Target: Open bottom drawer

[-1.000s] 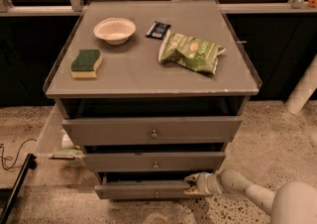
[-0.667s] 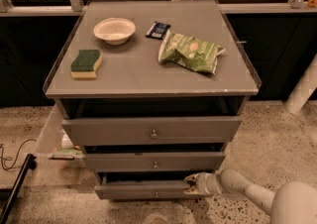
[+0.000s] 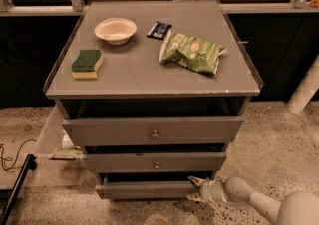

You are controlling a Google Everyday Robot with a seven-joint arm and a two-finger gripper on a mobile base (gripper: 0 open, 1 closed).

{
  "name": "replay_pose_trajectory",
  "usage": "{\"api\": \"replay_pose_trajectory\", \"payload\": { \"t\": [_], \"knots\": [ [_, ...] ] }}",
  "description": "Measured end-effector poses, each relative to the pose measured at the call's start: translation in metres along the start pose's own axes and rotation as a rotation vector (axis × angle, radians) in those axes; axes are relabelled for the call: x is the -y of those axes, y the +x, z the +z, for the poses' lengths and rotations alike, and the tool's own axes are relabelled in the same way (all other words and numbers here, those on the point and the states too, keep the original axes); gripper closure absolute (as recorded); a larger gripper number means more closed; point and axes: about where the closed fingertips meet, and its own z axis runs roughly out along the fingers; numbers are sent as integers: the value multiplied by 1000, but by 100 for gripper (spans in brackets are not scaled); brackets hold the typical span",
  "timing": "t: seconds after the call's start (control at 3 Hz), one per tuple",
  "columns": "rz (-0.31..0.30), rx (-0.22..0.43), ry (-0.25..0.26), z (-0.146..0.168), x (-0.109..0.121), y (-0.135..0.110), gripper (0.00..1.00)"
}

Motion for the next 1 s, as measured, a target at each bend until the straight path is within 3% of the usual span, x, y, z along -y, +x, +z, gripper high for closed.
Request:
{"api": "replay_pose_trajectory", "payload": {
  "t": [0.33, 0.67, 1.0],
  "knots": [
    [45, 15, -13, -6, -26, 9, 0],
    [45, 15, -13, -7, -26, 8, 0],
    [76, 33, -23, -20, -53, 19, 19]
  ]
}}
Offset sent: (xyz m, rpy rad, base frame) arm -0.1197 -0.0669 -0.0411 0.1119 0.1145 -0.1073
